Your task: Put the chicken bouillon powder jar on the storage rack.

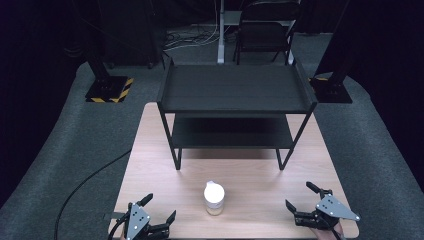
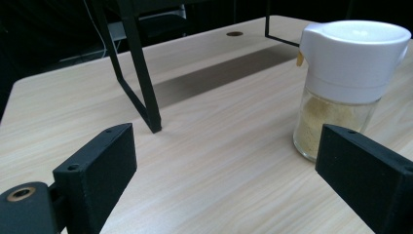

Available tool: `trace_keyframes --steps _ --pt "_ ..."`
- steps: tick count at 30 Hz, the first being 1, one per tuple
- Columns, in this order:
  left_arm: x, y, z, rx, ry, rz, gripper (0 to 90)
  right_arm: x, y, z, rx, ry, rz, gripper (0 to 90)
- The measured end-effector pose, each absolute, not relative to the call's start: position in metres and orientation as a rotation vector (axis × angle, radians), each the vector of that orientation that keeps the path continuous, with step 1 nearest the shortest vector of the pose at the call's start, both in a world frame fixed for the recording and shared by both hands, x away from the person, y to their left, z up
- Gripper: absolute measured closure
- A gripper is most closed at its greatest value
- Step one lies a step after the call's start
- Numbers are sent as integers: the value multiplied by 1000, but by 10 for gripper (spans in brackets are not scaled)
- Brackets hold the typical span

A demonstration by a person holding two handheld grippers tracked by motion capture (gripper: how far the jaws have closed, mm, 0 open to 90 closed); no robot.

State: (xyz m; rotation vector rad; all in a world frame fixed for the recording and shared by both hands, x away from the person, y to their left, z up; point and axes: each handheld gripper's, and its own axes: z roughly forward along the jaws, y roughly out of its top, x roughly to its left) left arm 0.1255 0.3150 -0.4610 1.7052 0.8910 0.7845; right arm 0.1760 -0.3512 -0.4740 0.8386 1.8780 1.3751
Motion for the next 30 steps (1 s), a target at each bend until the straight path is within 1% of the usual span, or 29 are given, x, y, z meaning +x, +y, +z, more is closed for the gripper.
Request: trace_keyframes --steps 9,14,19,27,30 --pt "127 309 -461 1736 870 785 75 176 -350 -472 832 1900 1369 38" --pt "134 308 -459 1729 856 682 107 175 -351 -472 835 1890 1372 38" --pt "145 291 -454 1793 810 650 98 176 -351 -472 839 1894 1376 38" --pt "155 271 -456 1811 814 626 94 176 -353 -473 850 1889 1393 38" --pt "167 259 -458 1811 804 613 95 176 -354 -473 844 1883 1399 38"
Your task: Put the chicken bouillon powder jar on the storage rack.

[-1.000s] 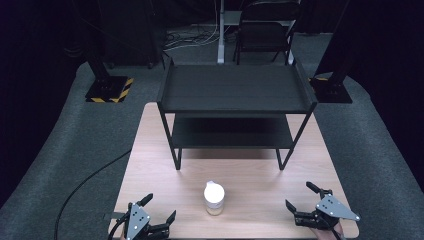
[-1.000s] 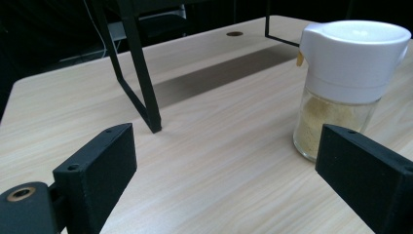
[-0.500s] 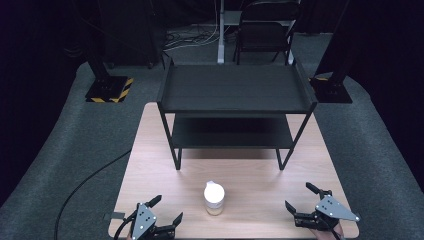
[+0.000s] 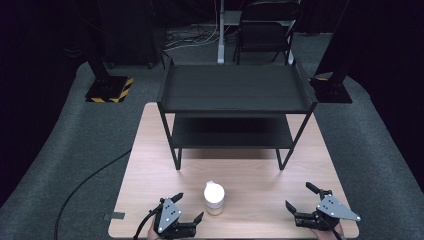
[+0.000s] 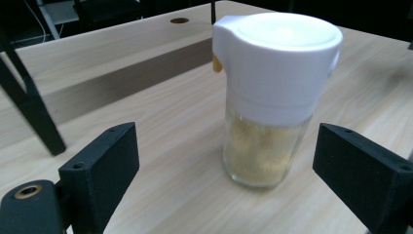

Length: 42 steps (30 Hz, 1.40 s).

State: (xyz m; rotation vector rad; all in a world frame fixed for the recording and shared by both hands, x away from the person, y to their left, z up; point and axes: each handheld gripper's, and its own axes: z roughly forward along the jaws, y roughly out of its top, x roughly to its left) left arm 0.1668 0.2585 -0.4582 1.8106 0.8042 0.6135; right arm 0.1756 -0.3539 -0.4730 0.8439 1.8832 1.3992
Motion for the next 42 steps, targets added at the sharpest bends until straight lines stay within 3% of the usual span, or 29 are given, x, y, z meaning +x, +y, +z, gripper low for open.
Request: trace_keyframes --steps 13,15,17,18,33,42 --pt "193 221 -481 1759 793 521 108 176 -356 -473 837 1882 1408 38" --pt "196 216 -487 1758 791 521 142 175 -356 -473 837 1881 1409 39" --pt "197 213 -498 1722 777 537 281 175 -357 -473 837 1880 1409 40" --pt "196 213 -502 1708 771 548 295 175 -357 -473 837 1880 1409 40" --pt "194 214 -510 1659 755 565 308 176 -355 -473 827 1892 1401 42" --pt "208 215 -487 1614 732 577 308 176 -355 -473 825 1894 1400 42"
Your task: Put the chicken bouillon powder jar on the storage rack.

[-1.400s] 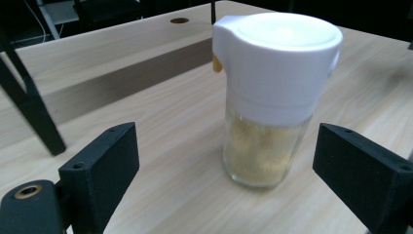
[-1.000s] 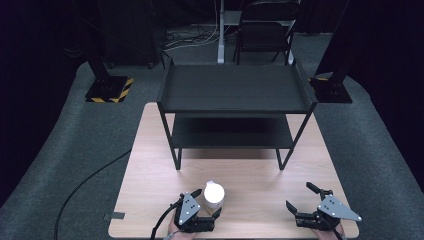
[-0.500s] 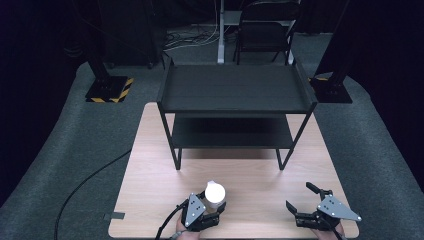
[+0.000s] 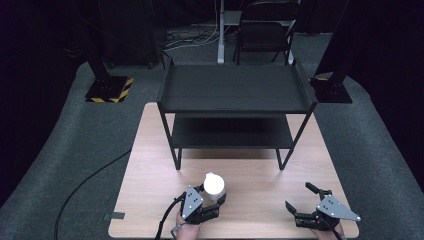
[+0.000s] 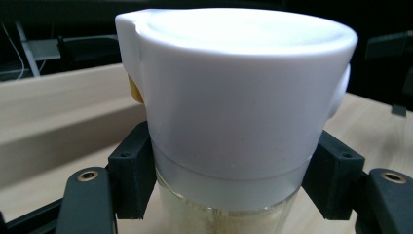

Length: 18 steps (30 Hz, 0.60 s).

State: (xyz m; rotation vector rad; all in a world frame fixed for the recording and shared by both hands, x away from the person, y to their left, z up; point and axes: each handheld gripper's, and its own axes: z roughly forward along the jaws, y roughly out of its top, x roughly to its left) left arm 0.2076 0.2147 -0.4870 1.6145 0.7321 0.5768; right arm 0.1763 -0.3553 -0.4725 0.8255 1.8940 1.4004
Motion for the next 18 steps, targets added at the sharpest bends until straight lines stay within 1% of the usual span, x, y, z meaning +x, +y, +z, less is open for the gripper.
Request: trace_keyframes --steps 12,18 --pt "240 205 -426 1572 670 643 309 176 -355 -473 824 1895 1398 42" --pt "258 198 -405 1518 661 668 309 177 -356 -473 823 1897 1401 42"
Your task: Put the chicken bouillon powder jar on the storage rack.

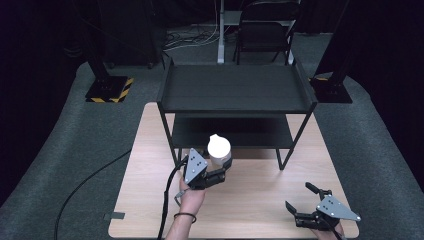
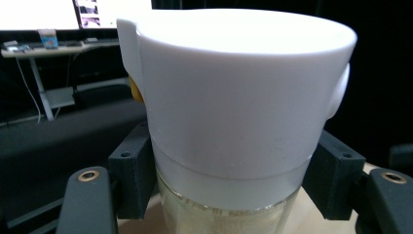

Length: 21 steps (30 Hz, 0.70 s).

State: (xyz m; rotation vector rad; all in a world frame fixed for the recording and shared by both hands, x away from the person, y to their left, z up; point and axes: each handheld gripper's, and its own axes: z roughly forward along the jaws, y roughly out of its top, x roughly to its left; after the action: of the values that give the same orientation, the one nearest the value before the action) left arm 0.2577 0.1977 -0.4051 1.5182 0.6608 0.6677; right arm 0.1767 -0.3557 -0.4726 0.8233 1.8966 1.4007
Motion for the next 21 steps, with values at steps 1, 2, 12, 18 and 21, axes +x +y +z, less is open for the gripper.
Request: trace_keyframes --steps 1,2,12,18,21 --pt "260 196 -402 1513 666 672 309 177 -356 -473 823 1897 1402 42" --pt "263 195 -400 1504 665 673 309 177 -356 -473 822 1897 1402 42" --pt "287 178 -392 1463 711 740 308 177 -356 -473 818 1900 1404 42" --pt "301 169 -396 1432 788 767 308 178 -356 -473 816 1903 1405 42" --pt "305 163 -395 1441 812 791 308 178 -356 -473 816 1905 1404 42"
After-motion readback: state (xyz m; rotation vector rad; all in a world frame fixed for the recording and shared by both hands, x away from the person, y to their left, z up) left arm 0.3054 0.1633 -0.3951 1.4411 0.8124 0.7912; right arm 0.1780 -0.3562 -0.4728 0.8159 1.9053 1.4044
